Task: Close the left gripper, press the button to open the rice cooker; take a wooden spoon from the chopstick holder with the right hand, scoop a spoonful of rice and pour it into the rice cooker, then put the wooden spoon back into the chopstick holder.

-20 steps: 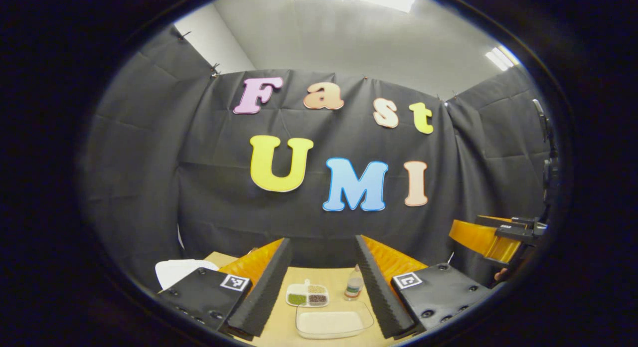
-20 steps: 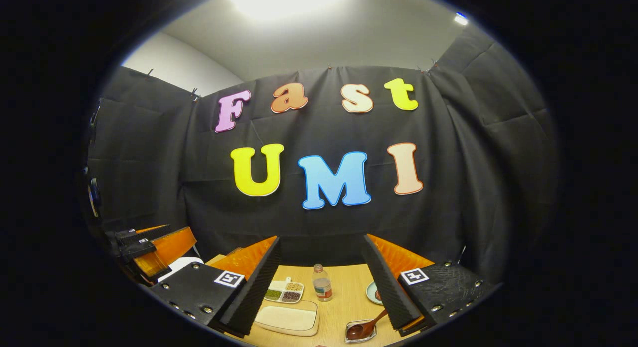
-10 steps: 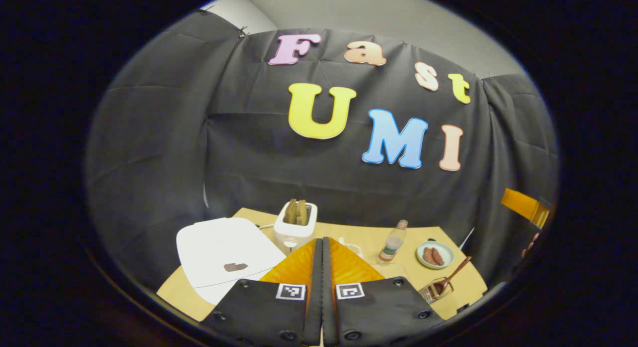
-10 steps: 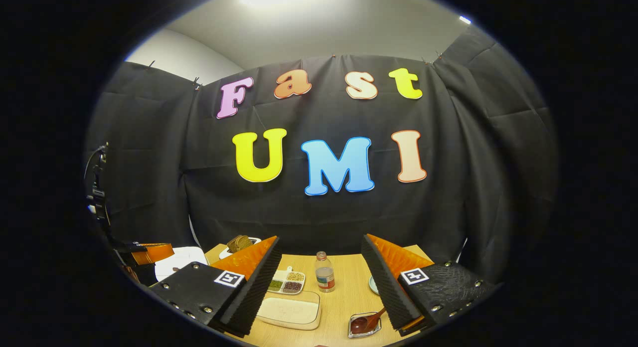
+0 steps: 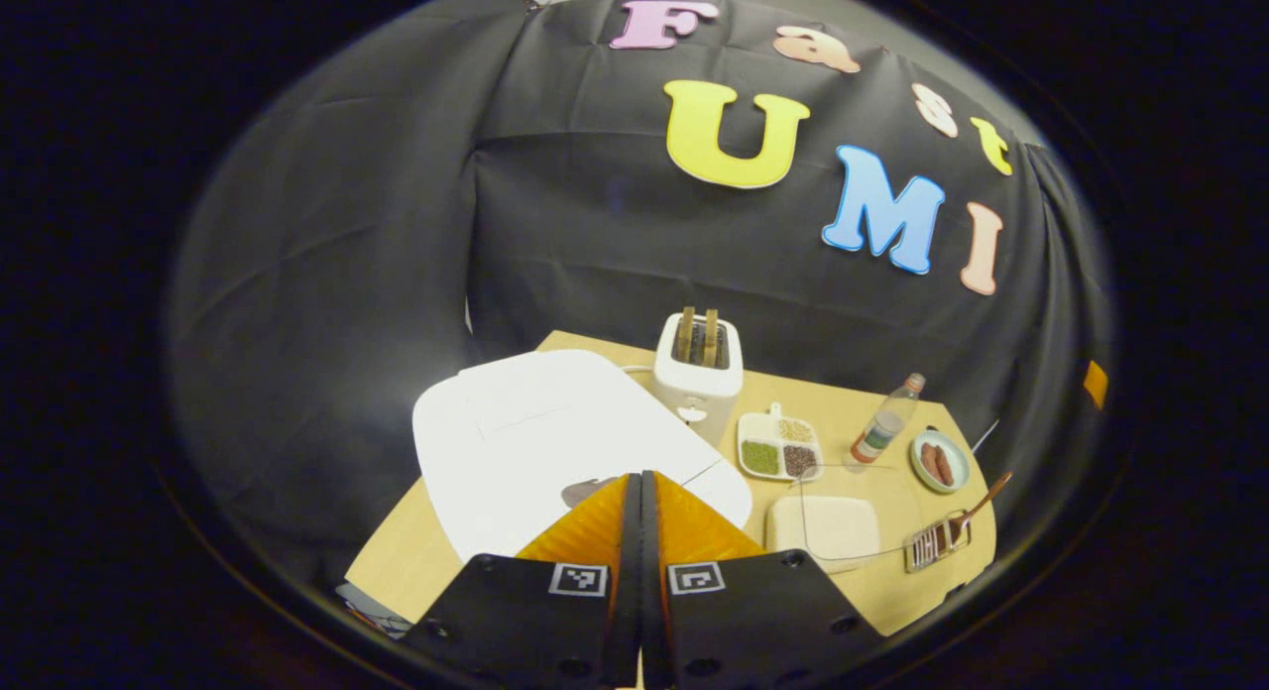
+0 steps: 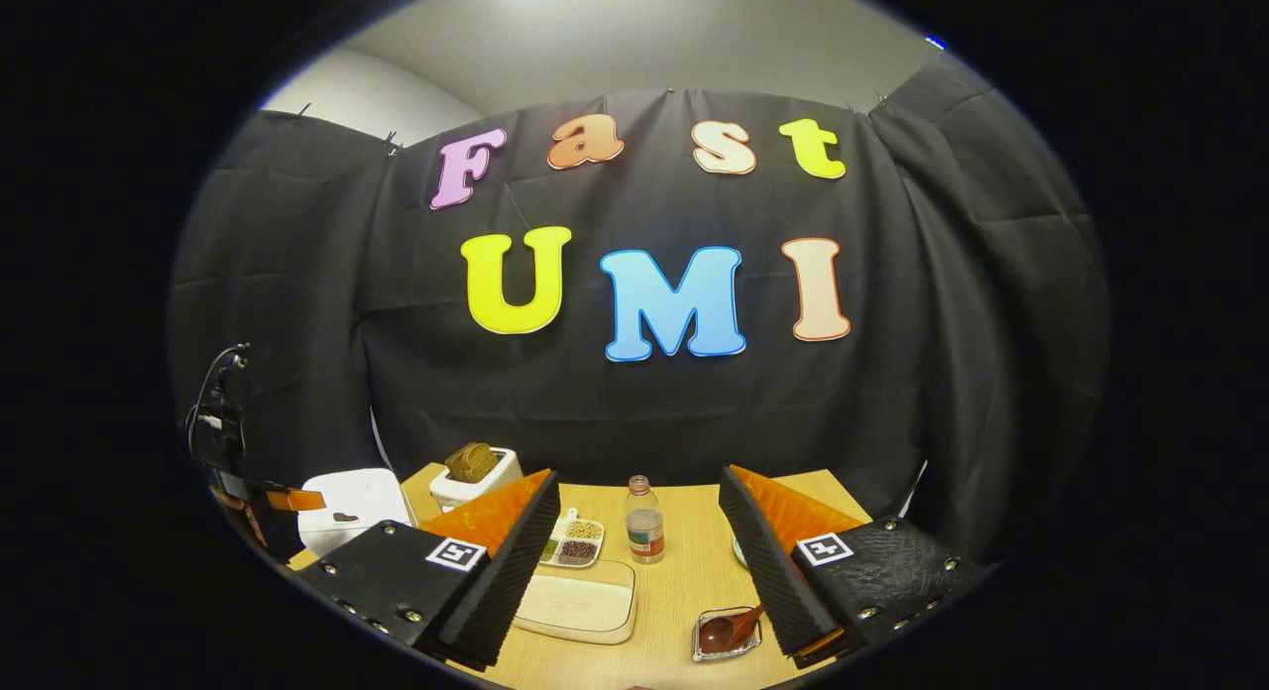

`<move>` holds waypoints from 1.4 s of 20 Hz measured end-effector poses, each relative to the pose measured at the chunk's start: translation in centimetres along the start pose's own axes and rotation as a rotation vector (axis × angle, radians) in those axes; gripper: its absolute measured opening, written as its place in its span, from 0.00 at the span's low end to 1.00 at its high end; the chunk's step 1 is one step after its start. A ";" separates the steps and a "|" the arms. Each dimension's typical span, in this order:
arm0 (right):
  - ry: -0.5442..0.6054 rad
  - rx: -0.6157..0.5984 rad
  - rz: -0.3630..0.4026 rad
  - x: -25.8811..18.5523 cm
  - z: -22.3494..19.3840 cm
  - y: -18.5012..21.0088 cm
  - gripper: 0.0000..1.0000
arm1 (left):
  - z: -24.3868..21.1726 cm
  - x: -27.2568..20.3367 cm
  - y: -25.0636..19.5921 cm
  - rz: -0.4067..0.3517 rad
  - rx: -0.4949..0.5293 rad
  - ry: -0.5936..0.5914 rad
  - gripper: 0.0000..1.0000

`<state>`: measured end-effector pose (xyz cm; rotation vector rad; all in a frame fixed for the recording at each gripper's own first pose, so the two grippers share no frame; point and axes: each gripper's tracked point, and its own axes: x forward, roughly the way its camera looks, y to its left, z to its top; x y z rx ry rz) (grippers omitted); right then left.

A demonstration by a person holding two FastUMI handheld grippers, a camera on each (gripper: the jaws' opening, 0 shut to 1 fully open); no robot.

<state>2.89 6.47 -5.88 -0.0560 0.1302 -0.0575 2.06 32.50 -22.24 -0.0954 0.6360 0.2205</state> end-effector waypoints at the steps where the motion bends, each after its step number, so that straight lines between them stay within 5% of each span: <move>1: 0.003 -0.002 -0.004 0.0 -0.1 -0.1 0.98 | -0.3 0.8 0.2 0.000 -0.002 0.018 0.09; 13: 0.013 -0.020 -0.042 0.7 0.0 -1.9 0.98 | -3.0 5.1 1.7 0.084 0.018 0.168 0.08; 20: 0.008 -0.016 -0.036 1.1 0.2 -2.6 0.98 | 8.6 0.0 3.0 0.170 0.000 -0.143 0.10; 23: 0.002 -0.015 -0.028 1.1 0.2 -2.7 0.98 | 12.6 -2.7 2.4 0.151 -0.030 -0.276 0.63; 28: -0.025 0.015 -0.019 1.0 0.2 -4.0 0.98 | 15.0 -7.4 -0.7 0.111 -0.021 -0.470 0.75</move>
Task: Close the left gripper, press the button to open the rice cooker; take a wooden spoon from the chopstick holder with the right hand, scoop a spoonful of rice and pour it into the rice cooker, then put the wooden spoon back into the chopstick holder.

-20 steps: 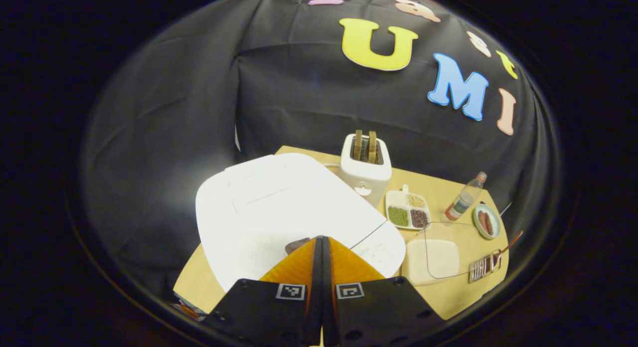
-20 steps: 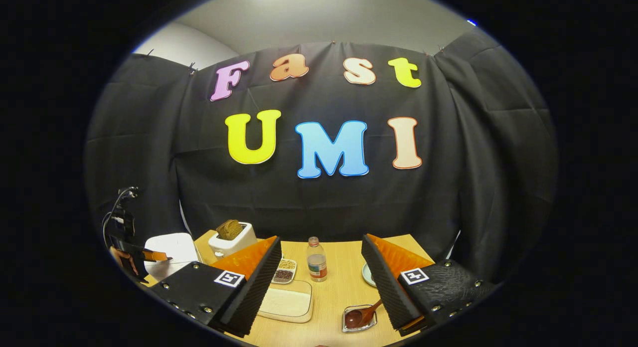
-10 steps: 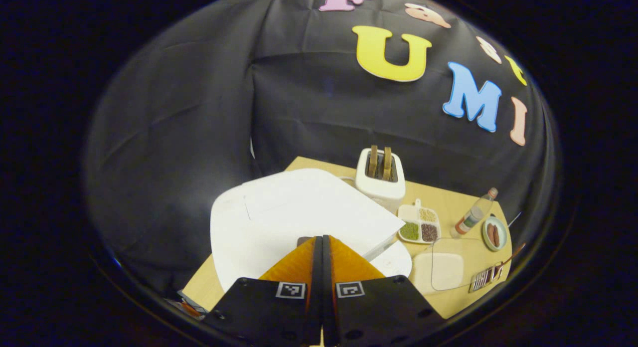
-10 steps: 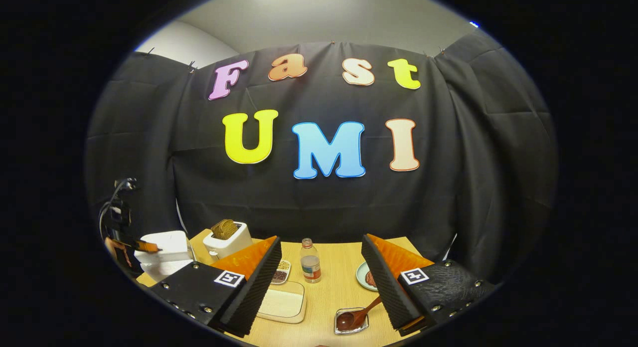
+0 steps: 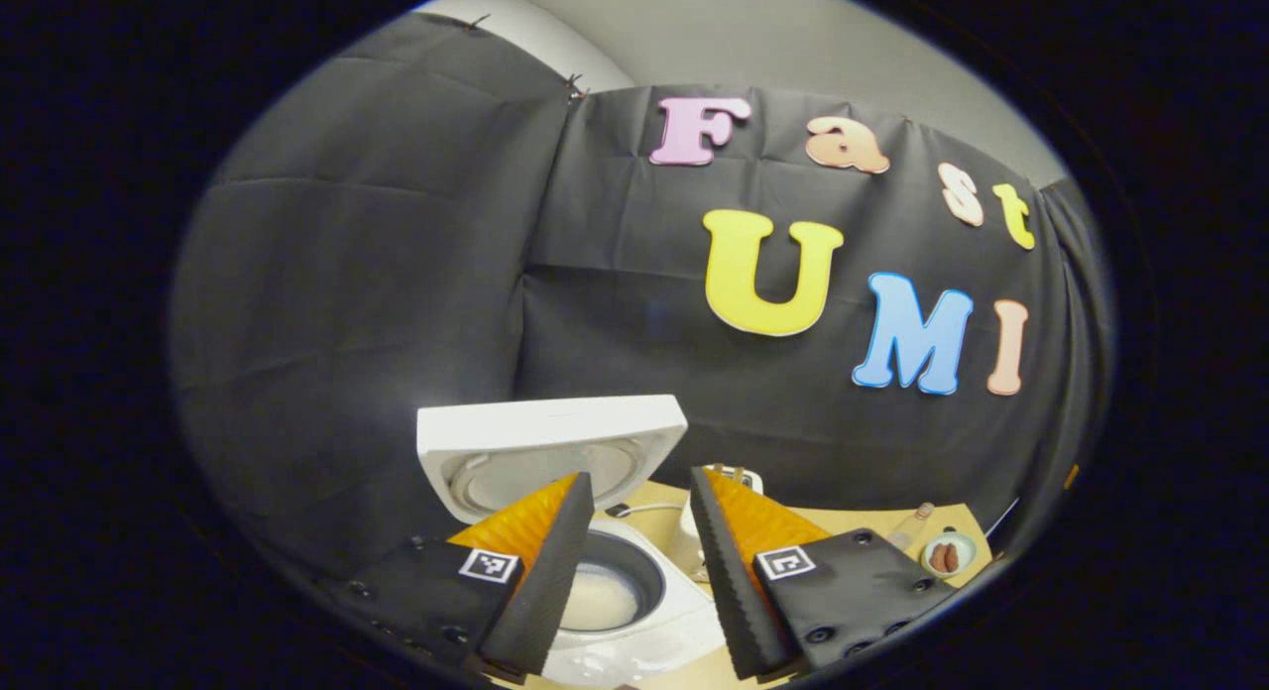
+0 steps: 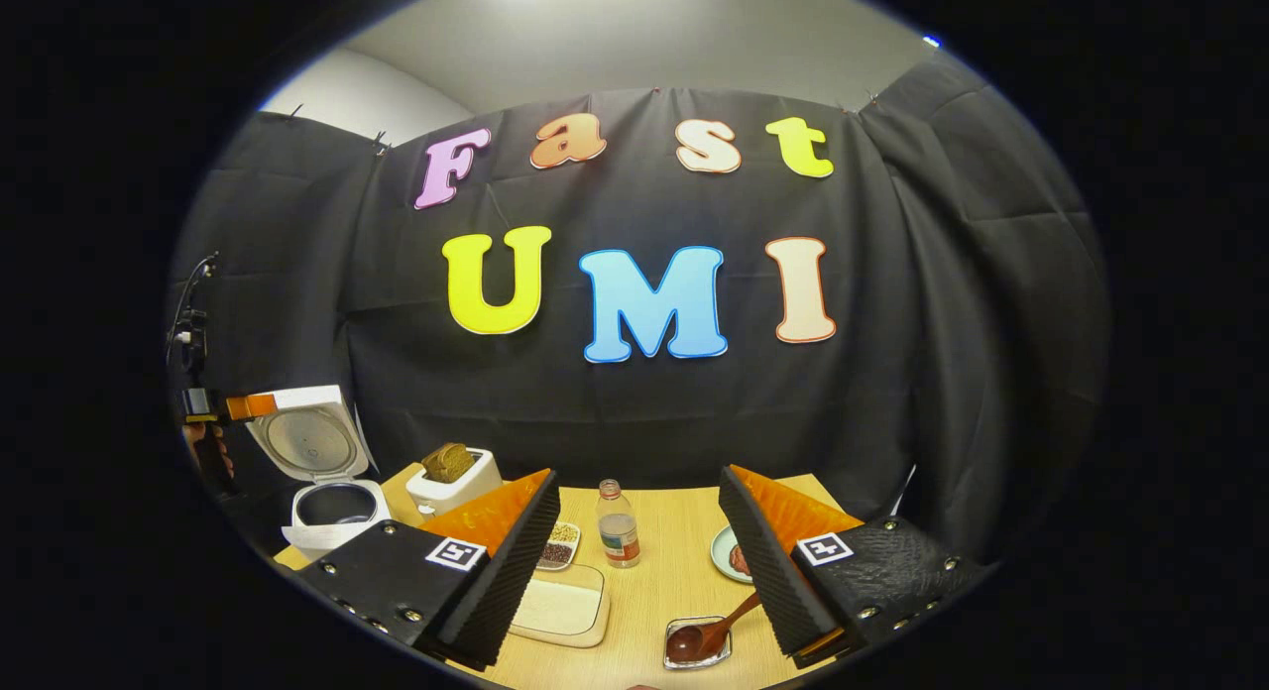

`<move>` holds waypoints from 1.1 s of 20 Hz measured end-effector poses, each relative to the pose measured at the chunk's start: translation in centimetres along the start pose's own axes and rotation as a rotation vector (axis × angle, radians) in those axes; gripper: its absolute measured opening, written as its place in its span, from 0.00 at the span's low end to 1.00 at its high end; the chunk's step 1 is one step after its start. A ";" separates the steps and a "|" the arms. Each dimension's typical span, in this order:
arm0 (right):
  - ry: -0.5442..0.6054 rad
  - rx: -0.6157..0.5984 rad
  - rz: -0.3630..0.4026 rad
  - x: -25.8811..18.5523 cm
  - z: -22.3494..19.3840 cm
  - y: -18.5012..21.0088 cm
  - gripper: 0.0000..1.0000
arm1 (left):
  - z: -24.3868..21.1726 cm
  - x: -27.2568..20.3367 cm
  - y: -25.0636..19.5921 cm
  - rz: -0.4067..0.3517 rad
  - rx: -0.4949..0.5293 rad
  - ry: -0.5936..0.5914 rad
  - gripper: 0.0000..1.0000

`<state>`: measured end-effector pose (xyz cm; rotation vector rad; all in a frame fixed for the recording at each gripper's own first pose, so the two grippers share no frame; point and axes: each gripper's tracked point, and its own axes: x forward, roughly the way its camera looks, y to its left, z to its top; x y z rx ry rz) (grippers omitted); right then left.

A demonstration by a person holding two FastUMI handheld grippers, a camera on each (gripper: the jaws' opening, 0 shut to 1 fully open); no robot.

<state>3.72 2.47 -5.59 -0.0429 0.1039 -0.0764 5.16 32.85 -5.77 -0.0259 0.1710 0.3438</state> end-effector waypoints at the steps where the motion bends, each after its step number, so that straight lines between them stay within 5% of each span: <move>1: 0.001 0.010 0.001 0.1 -0.2 -0.4 0.98 | 0.6 -0.8 -1.0 -0.014 -0.006 -0.045 0.80; 4: 0.019 0.023 -0.032 0.1 -1.4 -2.7 0.98 | 2.7 -3.3 -4.2 -0.069 -0.023 -0.169 0.87; 5: 0.016 0.030 -0.038 0.1 -1.7 -3.5 0.98 | 2.4 -3.4 -5.0 -0.084 -0.013 -0.173 0.97; 12: 0.091 0.022 -0.143 1.2 -7.2 -10.6 0.98 | 2.3 -7.2 -10.6 -0.170 0.087 -0.209 0.97; 22: 0.342 0.171 -0.111 5.4 -19.6 -13.8 0.94 | 3.5 -11.5 -15.9 -0.256 0.176 -0.247 0.97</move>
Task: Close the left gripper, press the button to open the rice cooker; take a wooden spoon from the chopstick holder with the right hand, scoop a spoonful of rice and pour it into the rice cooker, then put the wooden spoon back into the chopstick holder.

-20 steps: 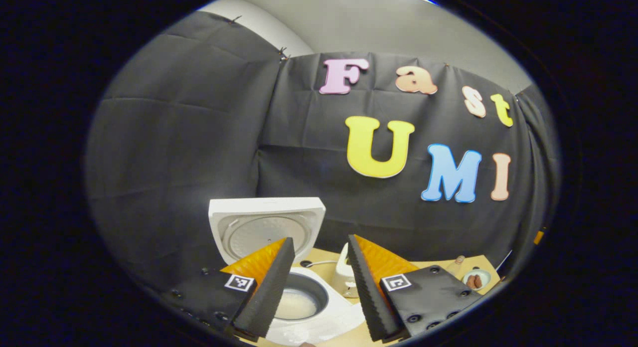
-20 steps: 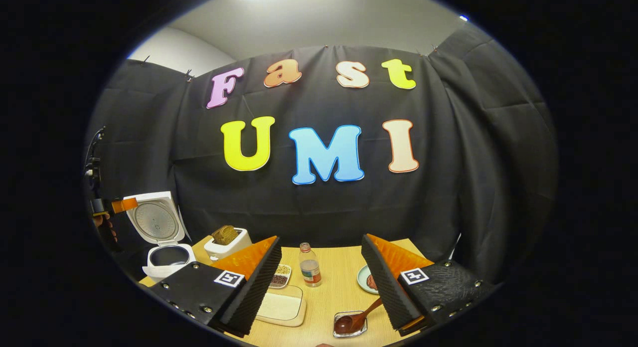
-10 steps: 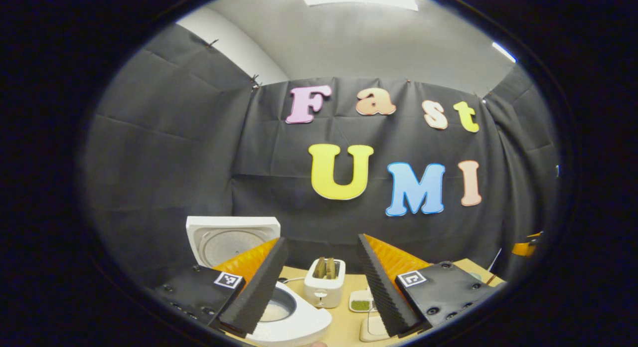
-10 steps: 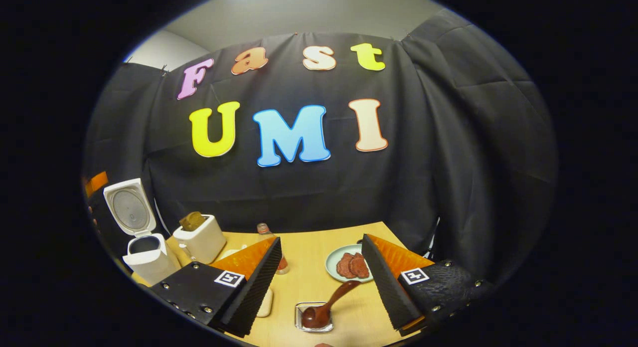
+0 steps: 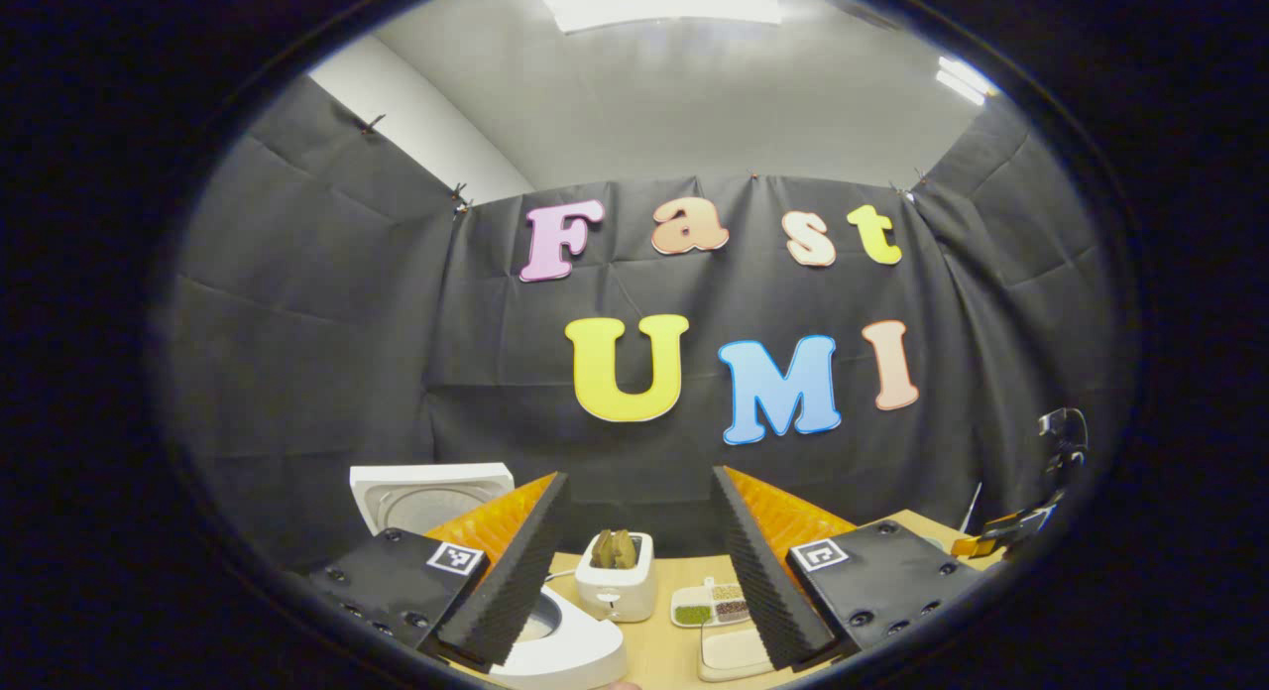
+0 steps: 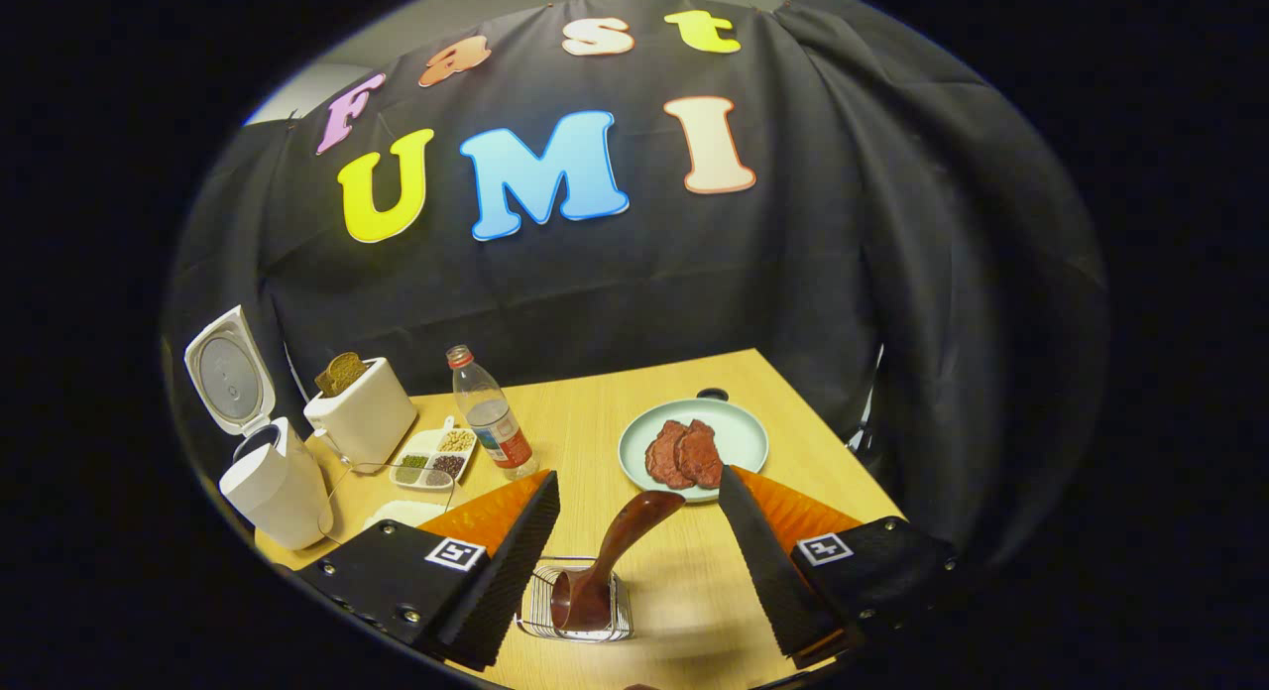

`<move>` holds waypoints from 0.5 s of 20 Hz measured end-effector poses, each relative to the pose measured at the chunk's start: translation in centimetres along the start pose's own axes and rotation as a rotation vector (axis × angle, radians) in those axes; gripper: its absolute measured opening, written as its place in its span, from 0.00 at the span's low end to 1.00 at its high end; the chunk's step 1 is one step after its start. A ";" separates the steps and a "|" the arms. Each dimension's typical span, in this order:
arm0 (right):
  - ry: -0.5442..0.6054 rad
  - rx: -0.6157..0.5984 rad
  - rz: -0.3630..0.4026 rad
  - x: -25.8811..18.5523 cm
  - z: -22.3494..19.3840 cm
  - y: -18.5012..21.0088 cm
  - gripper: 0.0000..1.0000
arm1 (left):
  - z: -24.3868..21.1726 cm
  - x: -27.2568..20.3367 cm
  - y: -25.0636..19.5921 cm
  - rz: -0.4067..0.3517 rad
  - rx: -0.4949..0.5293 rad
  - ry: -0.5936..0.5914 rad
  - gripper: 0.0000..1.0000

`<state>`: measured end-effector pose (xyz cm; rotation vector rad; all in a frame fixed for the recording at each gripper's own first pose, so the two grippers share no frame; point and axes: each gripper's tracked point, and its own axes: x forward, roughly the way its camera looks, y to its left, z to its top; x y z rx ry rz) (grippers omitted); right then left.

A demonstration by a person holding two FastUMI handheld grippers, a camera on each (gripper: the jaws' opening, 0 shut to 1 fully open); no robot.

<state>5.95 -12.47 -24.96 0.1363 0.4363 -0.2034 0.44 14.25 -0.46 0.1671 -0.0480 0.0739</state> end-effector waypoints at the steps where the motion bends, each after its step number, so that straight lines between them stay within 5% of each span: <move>1: 0.027 0.029 0.001 0.7 -0.7 -0.3 0.98 | -0.3 -0.3 -0.5 -0.020 0.010 0.017 0.95; 6: 0.106 0.149 0.039 3.7 -2.4 -0.2 0.93 | -1.5 -0.8 -1.2 -0.033 0.015 0.063 0.96; 10: 0.131 0.164 0.089 4.9 -2.6 0.9 0.67 | -2.4 -1.0 -0.9 -0.026 -0.004 0.100 0.95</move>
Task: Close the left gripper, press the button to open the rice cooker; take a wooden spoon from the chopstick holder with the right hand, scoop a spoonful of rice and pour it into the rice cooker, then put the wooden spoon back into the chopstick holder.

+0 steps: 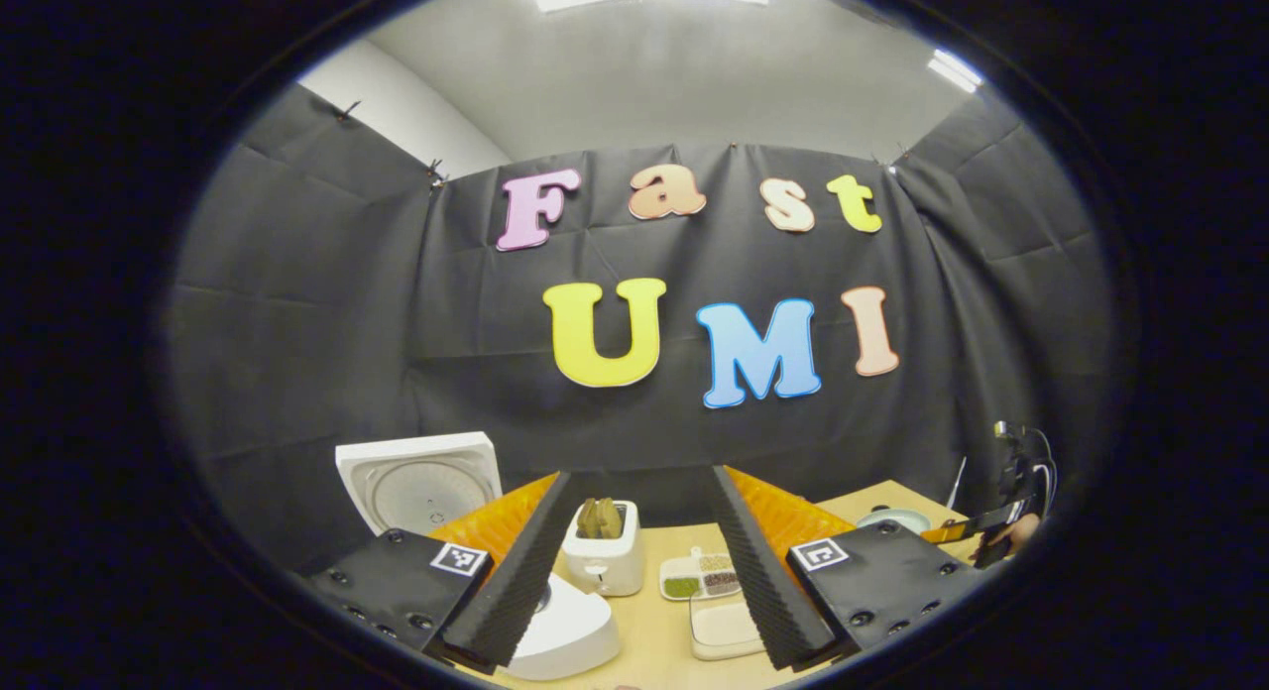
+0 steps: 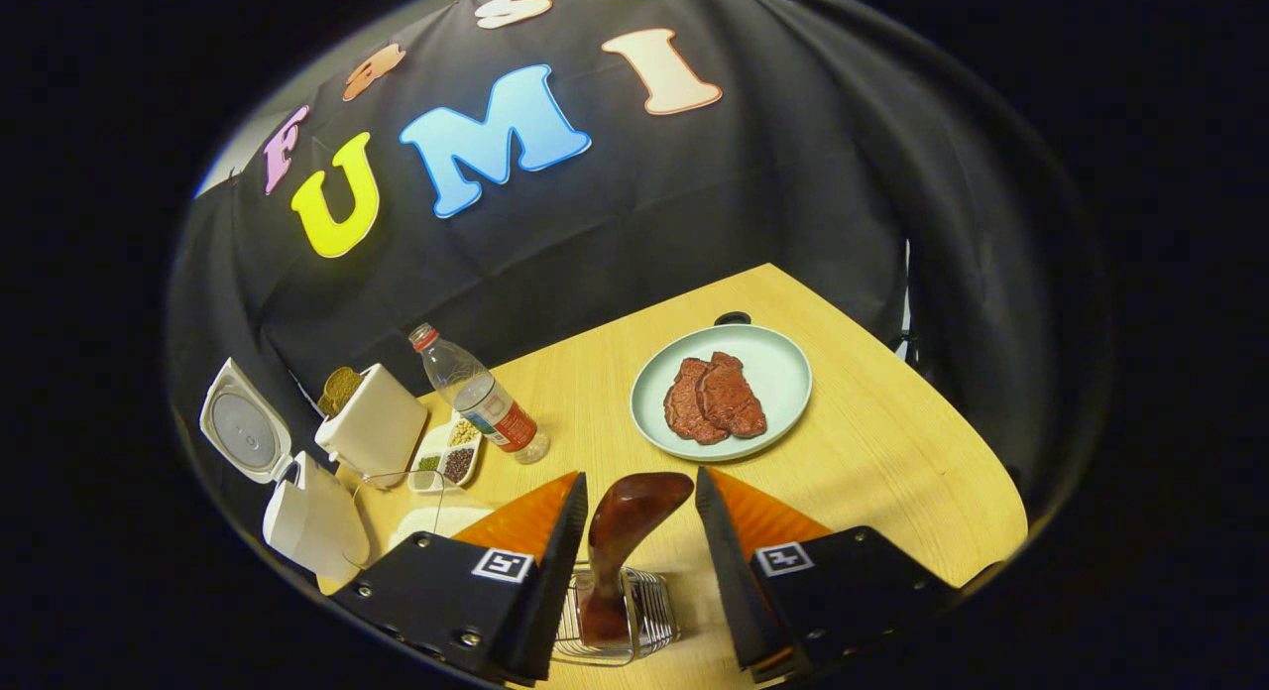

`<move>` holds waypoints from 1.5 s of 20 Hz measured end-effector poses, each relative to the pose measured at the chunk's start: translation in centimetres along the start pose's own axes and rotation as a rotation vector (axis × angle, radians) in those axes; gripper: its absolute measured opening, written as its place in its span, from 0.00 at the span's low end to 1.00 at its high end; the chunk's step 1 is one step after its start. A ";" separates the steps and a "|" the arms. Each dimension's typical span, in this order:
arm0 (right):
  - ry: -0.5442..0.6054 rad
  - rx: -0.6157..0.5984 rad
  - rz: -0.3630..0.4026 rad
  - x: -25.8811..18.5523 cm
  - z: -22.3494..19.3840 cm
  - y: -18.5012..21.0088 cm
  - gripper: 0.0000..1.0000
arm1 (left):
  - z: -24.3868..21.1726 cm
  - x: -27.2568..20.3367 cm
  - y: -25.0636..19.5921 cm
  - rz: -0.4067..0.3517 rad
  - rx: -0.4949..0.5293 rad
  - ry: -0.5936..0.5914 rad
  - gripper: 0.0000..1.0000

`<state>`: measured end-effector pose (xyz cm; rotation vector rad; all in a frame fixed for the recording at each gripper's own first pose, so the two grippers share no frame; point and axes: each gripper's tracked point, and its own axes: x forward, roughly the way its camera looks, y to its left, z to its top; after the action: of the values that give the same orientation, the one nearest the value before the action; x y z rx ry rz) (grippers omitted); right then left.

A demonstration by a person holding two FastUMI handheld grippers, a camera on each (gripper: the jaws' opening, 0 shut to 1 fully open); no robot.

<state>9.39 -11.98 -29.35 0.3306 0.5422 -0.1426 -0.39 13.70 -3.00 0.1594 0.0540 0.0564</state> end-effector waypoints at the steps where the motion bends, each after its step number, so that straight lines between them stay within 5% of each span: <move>1: 0.005 0.013 0.022 0.0 -0.2 0.4 0.43 | 0.0 -0.1 0.1 0.000 -0.002 0.005 0.95; 5: 0.011 0.049 0.085 -1.2 -0.5 3.0 0.09 | -0.5 0.2 0.0 -0.013 -0.008 0.019 0.92; 13: -0.134 -0.056 0.090 -6.9 4.7 7.3 0.09 | -2.2 0.5 0.4 -0.043 -0.020 0.042 0.99; 14: -0.161 -0.065 0.105 -7.7 5.6 8.3 0.09 | -2.7 0.4 0.7 -0.046 -0.019 0.048 0.92; 19: -0.257 -0.111 0.231 -10.6 9.2 16.6 0.09 | -2.7 -0.2 1.9 -0.067 -0.022 0.032 0.95; 25: -0.229 -0.123 0.272 -5.7 5.4 24.5 0.09 | -3.6 -1.3 4.9 -0.102 -0.059 0.024 0.95; 30: -0.174 -0.098 0.196 -0.8 0.3 26.2 0.09 | -5.4 -1.8 8.6 -0.100 -0.040 0.047 0.93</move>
<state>14.62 12.48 -21.65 0.2714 0.3412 0.0450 -2.91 22.91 -6.84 0.1149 0.1079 -0.0384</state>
